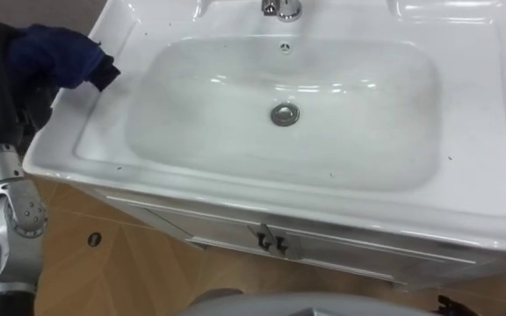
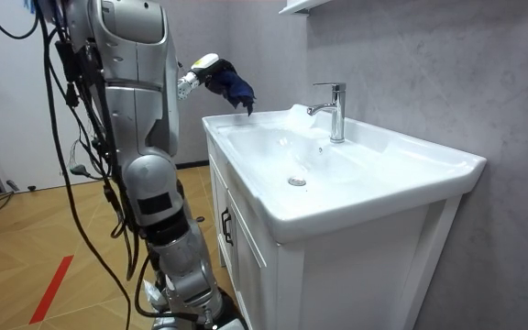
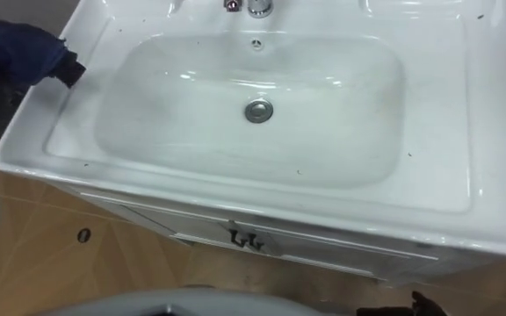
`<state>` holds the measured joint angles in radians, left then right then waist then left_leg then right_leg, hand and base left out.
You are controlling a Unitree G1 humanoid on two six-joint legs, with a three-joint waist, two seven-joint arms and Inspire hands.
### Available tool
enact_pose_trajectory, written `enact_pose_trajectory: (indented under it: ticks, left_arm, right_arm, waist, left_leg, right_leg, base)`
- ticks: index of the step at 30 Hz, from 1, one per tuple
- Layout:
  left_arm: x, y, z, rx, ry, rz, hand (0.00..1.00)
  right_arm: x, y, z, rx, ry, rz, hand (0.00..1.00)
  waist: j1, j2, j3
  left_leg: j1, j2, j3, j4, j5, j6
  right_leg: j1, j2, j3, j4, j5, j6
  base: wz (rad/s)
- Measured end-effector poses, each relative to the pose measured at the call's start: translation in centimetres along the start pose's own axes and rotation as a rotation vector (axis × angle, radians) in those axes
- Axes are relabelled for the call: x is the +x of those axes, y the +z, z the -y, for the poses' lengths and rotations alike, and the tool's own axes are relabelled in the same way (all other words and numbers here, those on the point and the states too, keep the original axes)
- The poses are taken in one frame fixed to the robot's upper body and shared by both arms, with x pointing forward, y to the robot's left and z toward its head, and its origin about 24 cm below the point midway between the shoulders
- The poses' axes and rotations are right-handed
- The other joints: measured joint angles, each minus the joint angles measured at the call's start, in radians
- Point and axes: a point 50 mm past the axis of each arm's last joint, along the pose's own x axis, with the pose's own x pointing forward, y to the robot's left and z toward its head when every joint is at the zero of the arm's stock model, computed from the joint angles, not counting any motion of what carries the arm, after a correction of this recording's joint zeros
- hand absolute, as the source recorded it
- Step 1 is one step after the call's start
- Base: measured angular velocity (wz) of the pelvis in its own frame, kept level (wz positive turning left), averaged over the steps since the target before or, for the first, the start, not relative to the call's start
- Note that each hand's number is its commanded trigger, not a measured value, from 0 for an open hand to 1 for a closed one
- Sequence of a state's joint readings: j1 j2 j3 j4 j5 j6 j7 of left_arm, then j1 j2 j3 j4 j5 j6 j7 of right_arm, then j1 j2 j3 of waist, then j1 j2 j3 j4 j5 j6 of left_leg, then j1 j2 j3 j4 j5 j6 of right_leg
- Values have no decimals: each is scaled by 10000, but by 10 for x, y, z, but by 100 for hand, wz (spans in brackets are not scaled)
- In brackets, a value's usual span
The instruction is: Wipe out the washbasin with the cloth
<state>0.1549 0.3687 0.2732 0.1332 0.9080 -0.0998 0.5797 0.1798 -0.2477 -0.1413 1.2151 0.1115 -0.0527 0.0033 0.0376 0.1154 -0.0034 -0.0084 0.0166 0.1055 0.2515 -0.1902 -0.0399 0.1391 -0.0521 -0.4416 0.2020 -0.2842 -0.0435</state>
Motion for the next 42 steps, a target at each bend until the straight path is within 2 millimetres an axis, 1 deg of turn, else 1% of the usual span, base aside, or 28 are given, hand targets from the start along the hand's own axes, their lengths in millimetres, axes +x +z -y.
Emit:
enact_pose_trajectory:
  ticks: [3, 7, 12, 25, 32, 33, 34, 35, 40, 42]
  left_arm:
    - [-3, -6, 5, 198, -258, -342, 100]
    - [-7, -12, 8, 436, -461, -707, 100]
    - [-8, -15, 9, 590, -506, -933, 100]
    - [-10, -19, 9, 788, -646, -1193, 100]
    - [-11, -20, 10, 812, -877, -1250, 100]
    - [-12, -20, 10, 817, -877, -1255, 43]
    - [-11, -20, 10, 833, -877, -1247, 10]
    - [-11, -20, 10, 858, -877, -1230, 0]
    - [-11, -18, 10, 1213, -1044, -1020, 0]
    - [-10, -18, 10, 1221, -1002, -1029, 0]
  right_arm:
    - [0, 2, 0, 3, 30, 120, 0]
    - [-1, -4, 1, -1, 11, -58, 0]
    - [-2, -8, 2, 3, 108, -214, 0]
    - [-2, -9, 1, 7, 191, -365, 0]
    - [-2, -9, 1, 24, 174, -393, 0]
    - [-2, -10, 1, 13, 170, -405, 0]
    - [-2, -10, 1, -31, 157, -419, 0]
    - [-2, -11, 1, -43, 147, -426, 0]
    - [-2, -12, -2, -79, 60, -466, 0]
    - [-2, -12, -2, -79, 47, -472, 0]
  waist:
    - [-39, 53, -8]
    - [-33, 139, -49]
    - [-35, 211, -36]
    - [-43, 161, -5]
    - [-61, 102, 17]
    - [-64, 93, 18]
    - [-62, 81, 19]
    - [-62, 74, 18]
    - [-69, 11, 5]
    - [-71, -3, -11]
  left_leg:
    - [-3, -3, 0, 0, 0, 1]
    - [4, 0, -4, 3, 1, 2]
    - [33, 1, -3, 6, 5, 8]
    - [153, -16, 0, -167, 9, 9]
    - [191, -58, -17, -168, 8, 10]
    - [189, -60, -17, -169, 8, 11]
    - [186, -62, -16, -170, 8, 11]
    - [185, -62, -16, -170, 8, 11]
    - [185, -64, -16, -168, 8, 11]
    - [185, -64, -16, -162, 8, 12]
  right_leg:
    - [26, -3, 5, 3, 6, 11]
    - [31, -4, 2, 12, 7, 10]
    - [22, -5, 18, 9, 6, 11]
    - [73, 4, 36, -52, 6, 12]
    - [176, -5, 5, -174, 32, 56]
    - [175, -6, 3, -174, 34, 61]
    - [174, -7, 0, -171, 37, 66]
    - [174, -7, 0, -171, 38, 66]
    - [173, -11, -2, -165, 42, 74]
    - [172, -13, -2, -163, 43, 75]
  base:
    - [0]
    - [0]
    - [0]
    - [0]
    - [0]
    - [0]
    - [0]
    - [0]
    - [0]
    - [0]
